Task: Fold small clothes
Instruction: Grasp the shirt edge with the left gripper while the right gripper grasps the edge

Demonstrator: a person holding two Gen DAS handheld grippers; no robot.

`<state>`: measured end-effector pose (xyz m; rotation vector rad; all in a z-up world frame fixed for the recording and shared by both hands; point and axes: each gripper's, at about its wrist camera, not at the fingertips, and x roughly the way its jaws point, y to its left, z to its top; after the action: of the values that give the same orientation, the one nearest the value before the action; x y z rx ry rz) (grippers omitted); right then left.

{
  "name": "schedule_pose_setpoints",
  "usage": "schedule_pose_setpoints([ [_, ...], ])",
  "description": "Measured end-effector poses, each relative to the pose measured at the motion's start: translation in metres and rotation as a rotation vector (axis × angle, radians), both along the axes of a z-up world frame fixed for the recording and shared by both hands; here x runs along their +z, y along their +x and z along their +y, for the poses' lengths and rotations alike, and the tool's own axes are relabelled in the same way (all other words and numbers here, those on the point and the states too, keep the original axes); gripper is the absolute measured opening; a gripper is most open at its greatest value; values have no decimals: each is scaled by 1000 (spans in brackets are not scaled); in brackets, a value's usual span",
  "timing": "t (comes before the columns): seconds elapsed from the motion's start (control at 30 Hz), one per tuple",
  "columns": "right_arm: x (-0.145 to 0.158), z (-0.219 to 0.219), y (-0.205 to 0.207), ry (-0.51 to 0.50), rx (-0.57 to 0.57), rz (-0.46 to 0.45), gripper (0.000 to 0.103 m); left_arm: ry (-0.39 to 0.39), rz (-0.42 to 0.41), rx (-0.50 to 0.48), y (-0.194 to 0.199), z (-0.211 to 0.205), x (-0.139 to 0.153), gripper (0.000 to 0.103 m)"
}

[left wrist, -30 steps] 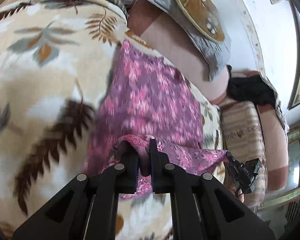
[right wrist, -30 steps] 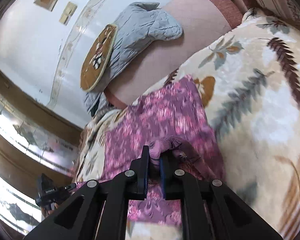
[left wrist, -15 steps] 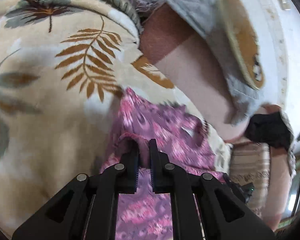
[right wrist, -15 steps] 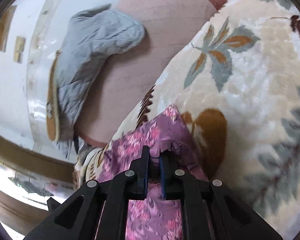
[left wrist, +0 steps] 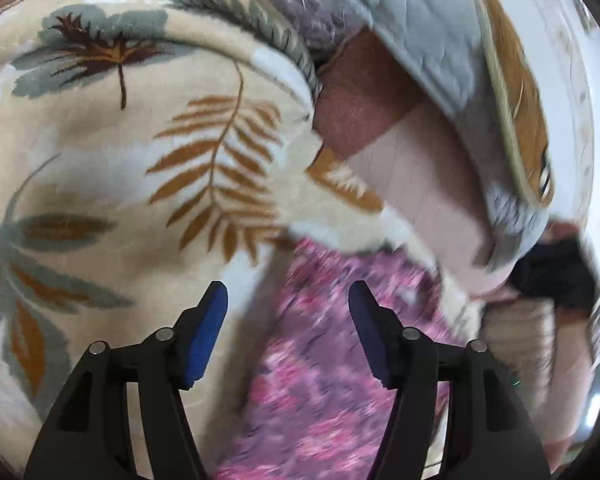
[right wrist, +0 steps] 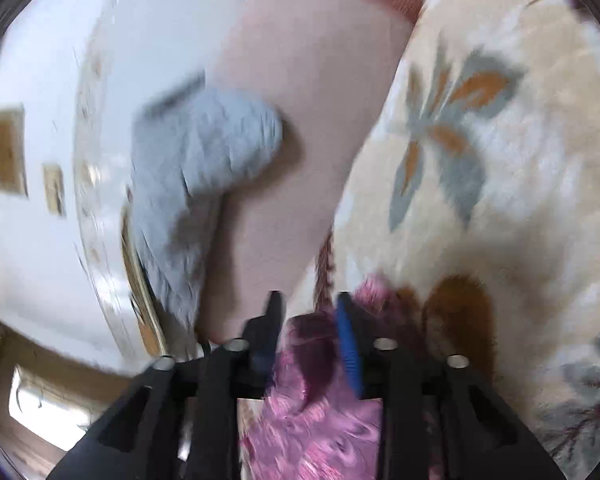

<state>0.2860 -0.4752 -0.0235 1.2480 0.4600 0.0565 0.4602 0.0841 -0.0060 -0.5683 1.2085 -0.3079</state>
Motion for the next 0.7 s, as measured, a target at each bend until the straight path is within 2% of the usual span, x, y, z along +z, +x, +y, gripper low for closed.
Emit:
schedule_pose_setpoints([
  [0.07, 3, -4, -3, -54, -20, 40, 44, 4, 17, -49, -4, -6, -7, 62],
  [0.13, 6, 0, 4, -153, 12, 122, 44, 16, 17, -83, -8, -14, -11, 62],
  [0.2, 10, 8, 14, -261, 49, 165, 44, 38, 13, -112, -8, -27, -13, 66],
  [0.27, 9, 19, 29, -328, 89, 200, 48, 61, 12, -123, -8, -40, -16, 71],
  [0.37, 5, 35, 44, -399, 137, 241, 46, 102, 4, -141, -5, -59, -20, 70],
  [0.4, 6, 44, 50, -460, 159, 253, 42, 118, -16, -140, -7, -64, -19, 66],
  [0.43, 8, 50, 52, -504, 169, 263, 18, 150, -54, -146, -9, -69, -15, 39],
  [0.47, 13, 58, 55, -580, 189, 270, 5, 206, -88, -164, -10, -76, -11, 10],
  [0.53, 22, 61, 50, -641, 180, 242, 5, 249, -117, -163, -10, -76, -7, 5],
  [0.6, 40, 56, 40, -633, 149, 145, 5, 237, -154, -133, -10, -68, 1, 4],
  [0.7, 56, 40, 33, -586, 80, 59, 4, 186, -191, -73, -3, -56, 10, 4],
])
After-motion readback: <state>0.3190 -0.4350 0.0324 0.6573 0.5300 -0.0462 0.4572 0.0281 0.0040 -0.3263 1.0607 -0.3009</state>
